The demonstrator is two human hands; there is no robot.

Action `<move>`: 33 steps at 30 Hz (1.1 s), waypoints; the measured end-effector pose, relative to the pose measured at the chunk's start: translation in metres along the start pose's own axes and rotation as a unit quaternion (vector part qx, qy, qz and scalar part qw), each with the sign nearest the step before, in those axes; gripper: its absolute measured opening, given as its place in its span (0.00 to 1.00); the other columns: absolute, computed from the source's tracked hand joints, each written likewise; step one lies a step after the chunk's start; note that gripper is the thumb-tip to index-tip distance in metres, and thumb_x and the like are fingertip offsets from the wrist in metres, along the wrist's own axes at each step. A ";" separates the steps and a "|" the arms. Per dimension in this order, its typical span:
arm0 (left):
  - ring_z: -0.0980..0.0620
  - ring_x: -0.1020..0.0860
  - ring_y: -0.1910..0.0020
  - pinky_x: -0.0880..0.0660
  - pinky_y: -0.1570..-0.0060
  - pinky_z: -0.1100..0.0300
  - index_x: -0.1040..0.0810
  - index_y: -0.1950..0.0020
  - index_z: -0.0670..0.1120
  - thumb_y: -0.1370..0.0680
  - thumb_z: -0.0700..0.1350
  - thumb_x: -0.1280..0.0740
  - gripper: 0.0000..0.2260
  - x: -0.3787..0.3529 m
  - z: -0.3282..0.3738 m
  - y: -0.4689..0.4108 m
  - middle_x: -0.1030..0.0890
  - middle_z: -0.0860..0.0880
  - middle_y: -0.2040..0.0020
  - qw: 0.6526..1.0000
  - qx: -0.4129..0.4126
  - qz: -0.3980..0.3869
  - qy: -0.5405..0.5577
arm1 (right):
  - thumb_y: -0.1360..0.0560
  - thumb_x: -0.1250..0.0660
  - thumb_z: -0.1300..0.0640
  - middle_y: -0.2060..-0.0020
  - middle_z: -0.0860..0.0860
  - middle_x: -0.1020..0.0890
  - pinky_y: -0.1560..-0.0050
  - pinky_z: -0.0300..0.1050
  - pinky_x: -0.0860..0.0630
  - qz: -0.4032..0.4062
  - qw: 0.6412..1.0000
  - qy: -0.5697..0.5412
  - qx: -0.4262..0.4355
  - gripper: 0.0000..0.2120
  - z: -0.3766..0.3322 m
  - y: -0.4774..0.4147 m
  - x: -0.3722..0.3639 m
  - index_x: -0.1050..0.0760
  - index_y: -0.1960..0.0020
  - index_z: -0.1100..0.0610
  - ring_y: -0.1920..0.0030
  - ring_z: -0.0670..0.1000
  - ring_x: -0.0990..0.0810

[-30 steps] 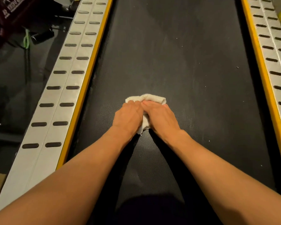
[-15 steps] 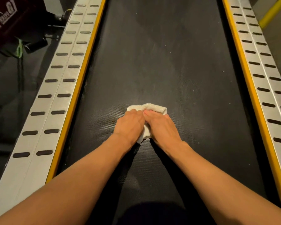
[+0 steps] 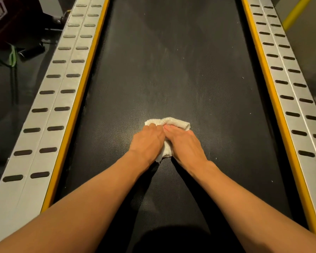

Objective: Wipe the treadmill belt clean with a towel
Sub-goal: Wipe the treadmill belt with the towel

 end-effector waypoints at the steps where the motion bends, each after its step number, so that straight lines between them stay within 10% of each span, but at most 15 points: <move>1: 0.46 0.27 0.44 0.29 0.53 0.57 0.32 0.40 0.40 0.21 0.41 0.39 0.11 0.002 0.000 -0.002 0.27 0.43 0.43 1.000 0.001 0.006 0.006 | 0.21 0.42 0.56 0.57 0.41 0.24 0.49 0.46 0.26 0.001 1.000 -0.014 -0.007 0.06 0.003 -0.003 0.001 0.29 0.53 0.46 0.54 0.42 0.25; 33: 0.47 0.29 0.43 0.30 0.49 0.58 0.32 0.38 0.41 0.19 0.43 0.43 0.11 0.009 0.044 -0.007 0.29 0.44 0.41 0.997 -0.070 0.044 -0.005 | 0.23 0.43 0.56 0.59 0.42 0.25 0.54 0.43 0.29 0.030 0.998 -0.021 -0.046 0.05 0.028 0.024 0.019 0.30 0.54 0.47 0.57 0.44 0.26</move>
Point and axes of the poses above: each hand's wrist, its own y-axis away from the middle knuckle, its own x-axis out of the back of the hand, z = x × y, the point moved 9 cm from there along -y, towards the middle knuckle
